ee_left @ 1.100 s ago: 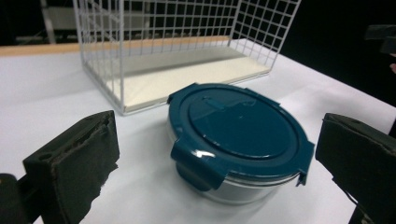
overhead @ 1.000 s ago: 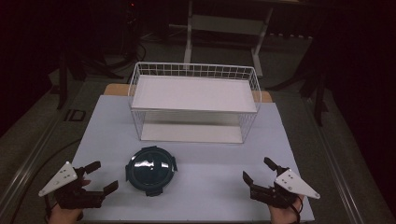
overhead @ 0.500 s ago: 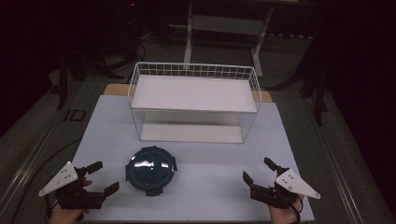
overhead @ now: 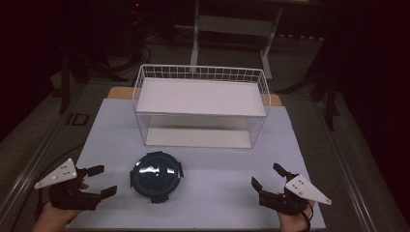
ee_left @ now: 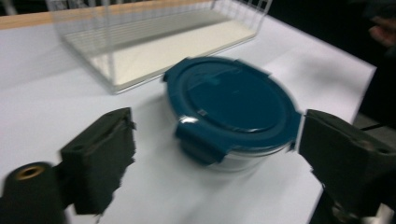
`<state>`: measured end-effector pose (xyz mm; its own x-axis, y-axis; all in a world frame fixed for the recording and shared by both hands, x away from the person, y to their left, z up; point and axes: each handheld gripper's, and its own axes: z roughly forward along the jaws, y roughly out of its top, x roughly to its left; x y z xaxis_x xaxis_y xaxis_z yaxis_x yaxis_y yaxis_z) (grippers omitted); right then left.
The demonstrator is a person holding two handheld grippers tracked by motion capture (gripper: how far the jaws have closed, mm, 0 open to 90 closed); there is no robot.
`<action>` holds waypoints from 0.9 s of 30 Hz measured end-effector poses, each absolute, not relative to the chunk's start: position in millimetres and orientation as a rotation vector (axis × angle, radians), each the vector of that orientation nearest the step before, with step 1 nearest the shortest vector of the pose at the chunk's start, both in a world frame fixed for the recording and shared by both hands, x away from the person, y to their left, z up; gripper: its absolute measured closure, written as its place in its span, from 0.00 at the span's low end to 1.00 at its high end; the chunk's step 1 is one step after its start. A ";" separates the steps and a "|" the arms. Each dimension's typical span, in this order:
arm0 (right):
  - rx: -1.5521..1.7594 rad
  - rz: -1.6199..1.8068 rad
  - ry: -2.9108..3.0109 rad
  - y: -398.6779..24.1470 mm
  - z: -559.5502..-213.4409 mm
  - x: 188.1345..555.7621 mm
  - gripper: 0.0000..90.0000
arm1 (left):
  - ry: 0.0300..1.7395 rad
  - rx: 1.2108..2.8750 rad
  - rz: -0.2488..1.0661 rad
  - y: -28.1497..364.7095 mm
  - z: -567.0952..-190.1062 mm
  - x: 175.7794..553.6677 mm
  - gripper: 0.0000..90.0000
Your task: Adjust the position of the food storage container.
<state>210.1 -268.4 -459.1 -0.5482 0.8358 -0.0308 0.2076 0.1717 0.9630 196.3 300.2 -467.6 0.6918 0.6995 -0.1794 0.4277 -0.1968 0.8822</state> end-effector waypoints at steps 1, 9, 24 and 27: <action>0.983 1.401 1.873 -268.3 -459.2 210.0 0.14 | 0.887 1.851 0.314 301.6 -467.7 197.1 0.17; 0.990 1.414 1.884 -267.5 -459.8 209.8 0.14 | 0.919 1.954 0.264 311.4 -473.7 209.2 0.53; 1.005 1.418 1.899 -266.5 -462.5 211.1 0.14 | 0.918 2.092 0.243 294.6 -487.5 226.4 0.99; 1.002 1.420 1.899 -266.5 -462.4 211.1 0.14 | 0.915 2.107 0.235 288.7 -490.4 229.9 0.99</action>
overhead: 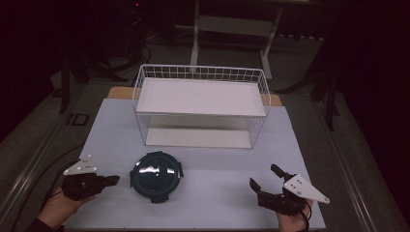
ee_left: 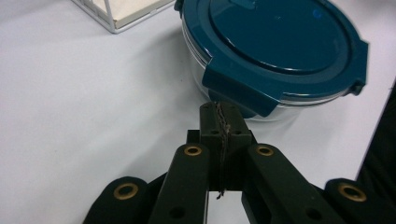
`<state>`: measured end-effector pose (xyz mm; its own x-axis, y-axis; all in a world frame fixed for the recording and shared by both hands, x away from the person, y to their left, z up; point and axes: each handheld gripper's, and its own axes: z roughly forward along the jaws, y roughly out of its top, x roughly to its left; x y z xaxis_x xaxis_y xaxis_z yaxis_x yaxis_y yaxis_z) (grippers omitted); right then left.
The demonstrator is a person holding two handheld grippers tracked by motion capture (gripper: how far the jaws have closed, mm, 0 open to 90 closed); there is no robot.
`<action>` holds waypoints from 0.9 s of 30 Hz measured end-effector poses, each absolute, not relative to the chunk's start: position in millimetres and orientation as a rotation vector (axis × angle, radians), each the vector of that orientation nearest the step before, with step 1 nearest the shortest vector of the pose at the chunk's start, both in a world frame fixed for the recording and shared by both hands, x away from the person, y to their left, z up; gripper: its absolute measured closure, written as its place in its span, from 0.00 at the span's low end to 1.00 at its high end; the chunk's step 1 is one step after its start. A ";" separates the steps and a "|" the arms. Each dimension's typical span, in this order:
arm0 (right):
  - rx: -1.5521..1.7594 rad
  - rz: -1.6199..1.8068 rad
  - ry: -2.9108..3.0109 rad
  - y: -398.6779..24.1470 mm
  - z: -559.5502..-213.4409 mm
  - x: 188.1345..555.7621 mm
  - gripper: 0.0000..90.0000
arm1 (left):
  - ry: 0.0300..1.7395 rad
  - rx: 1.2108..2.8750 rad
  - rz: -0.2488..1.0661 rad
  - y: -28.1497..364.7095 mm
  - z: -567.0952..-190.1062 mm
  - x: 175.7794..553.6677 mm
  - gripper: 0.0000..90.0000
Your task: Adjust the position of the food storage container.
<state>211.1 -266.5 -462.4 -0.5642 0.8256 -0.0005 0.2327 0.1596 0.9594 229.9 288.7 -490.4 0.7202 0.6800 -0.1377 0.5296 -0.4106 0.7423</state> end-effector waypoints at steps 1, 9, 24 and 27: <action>0.999 1.422 1.899 -266.6 -462.3 211.2 0.14 | 0.908 2.111 0.226 286.9 -491.2 231.3 0.99; 1.001 1.424 1.901 -267.2 -462.3 211.0 0.14 | 0.887 2.155 0.190 270.5 -495.6 239.0 0.99; 0.993 1.425 1.911 -265.1 -462.7 210.6 0.14 | 0.854 2.186 0.206 245.0 -495.4 252.8 0.99; 1.002 1.429 1.911 -265.7 -463.1 211.2 0.14 | 0.837 2.192 0.221 234.9 -495.3 255.9 0.99</action>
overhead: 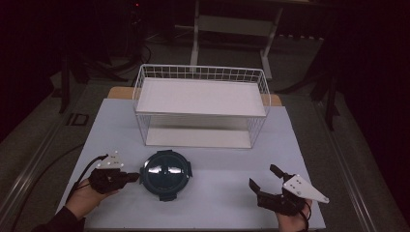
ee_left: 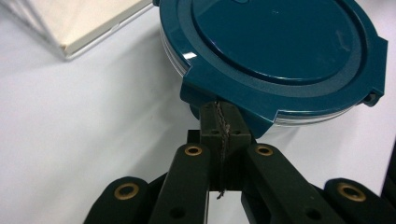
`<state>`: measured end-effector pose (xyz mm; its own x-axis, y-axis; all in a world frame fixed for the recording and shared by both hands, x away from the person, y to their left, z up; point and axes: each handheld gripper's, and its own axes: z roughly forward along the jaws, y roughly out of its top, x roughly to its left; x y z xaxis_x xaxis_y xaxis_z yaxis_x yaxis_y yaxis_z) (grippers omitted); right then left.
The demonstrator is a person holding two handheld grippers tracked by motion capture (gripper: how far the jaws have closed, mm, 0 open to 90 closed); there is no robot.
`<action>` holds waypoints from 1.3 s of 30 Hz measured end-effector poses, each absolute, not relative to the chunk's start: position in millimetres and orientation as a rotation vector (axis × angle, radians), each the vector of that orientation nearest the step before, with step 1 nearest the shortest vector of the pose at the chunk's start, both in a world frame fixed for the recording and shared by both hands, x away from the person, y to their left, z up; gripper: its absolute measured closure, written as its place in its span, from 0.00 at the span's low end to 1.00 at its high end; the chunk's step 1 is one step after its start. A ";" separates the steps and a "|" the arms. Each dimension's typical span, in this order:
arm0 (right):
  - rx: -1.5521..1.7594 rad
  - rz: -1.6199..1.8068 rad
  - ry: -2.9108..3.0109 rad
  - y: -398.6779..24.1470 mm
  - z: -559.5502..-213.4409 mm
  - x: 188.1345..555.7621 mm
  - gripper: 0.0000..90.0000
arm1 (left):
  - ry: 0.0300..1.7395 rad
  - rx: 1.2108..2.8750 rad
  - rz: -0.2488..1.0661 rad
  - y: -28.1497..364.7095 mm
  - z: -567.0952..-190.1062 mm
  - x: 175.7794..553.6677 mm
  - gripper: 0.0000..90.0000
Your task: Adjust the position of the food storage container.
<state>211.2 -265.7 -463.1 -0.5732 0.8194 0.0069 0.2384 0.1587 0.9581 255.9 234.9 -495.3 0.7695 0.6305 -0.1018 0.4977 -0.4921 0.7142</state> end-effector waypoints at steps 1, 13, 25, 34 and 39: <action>1.002 1.429 1.911 -265.8 -463.1 211.1 0.14 | 0.830 2.193 0.222 231.9 -495.3 257.4 0.99; 1.003 1.430 1.925 -265.3 -464.2 211.6 0.14 | 0.779 2.189 0.159 202.2 -496.3 272.3 0.99; 1.002 1.430 1.935 -264.3 -465.1 211.6 0.14 | 0.728 2.174 0.113 154.0 -498.3 288.0 0.99; 1.000 1.430 1.936 -264.3 -465.0 211.6 0.15 | 0.696 2.170 0.089 126.4 -499.3 297.1 0.99; 0.998 1.427 1.939 -263.9 -465.4 211.9 0.14 | 0.688 2.174 0.084 117.4 -499.2 300.0 0.99</action>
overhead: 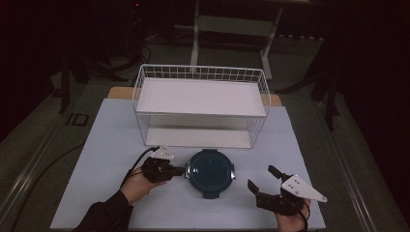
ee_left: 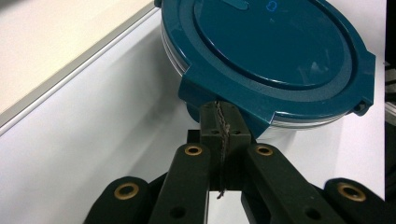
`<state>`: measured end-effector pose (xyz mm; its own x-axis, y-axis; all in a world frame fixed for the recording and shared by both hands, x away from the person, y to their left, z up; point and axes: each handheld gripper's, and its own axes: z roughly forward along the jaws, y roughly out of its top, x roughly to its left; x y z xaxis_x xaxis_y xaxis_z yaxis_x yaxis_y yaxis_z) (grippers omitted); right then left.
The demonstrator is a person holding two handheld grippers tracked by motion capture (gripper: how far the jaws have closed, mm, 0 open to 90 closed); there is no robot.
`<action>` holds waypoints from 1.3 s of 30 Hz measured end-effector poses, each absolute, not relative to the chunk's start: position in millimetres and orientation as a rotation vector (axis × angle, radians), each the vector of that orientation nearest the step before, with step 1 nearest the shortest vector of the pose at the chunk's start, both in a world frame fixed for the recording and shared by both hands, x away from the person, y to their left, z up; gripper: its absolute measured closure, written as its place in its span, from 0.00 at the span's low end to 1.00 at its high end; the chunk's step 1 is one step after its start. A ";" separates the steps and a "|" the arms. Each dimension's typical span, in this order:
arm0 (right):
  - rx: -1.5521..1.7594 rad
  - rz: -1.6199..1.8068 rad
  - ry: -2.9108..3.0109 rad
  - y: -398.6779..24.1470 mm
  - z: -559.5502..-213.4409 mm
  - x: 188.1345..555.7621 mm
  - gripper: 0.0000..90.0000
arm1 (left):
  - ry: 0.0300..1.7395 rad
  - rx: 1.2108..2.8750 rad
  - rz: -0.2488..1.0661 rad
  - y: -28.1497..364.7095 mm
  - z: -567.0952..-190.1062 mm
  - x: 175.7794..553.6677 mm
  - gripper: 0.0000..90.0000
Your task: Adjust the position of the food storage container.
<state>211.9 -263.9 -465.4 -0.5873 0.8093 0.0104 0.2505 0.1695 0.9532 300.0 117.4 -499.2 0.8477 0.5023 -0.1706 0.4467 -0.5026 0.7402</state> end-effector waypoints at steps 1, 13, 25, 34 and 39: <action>0.998 1.427 1.939 -263.9 -465.4 211.9 0.14 | 0.688 2.174 0.084 117.4 -499.2 300.0 0.99; 0.998 1.429 1.949 -263.4 -465.7 211.9 0.15 | 0.657 2.179 0.056 93.5 -499.1 305.1 0.99; 0.995 1.428 1.945 -263.7 -464.9 211.4 0.15 | 0.637 2.181 0.053 86.2 -499.7 306.8 0.99; 1.009 1.435 1.944 -265.3 -464.0 211.1 0.15 | 0.664 2.151 0.035 94.3 -494.8 299.3 0.60; 0.977 1.460 1.948 -261.9 -459.6 209.0 0.15 | 0.716 2.077 -0.012 99.9 -477.6 292.9 0.19</action>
<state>209.0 -261.9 -459.6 -0.6093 0.7927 0.0193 0.2413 0.1622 0.9568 292.9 99.9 -477.6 0.8313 0.4846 -0.2722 0.4932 -0.4174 0.7632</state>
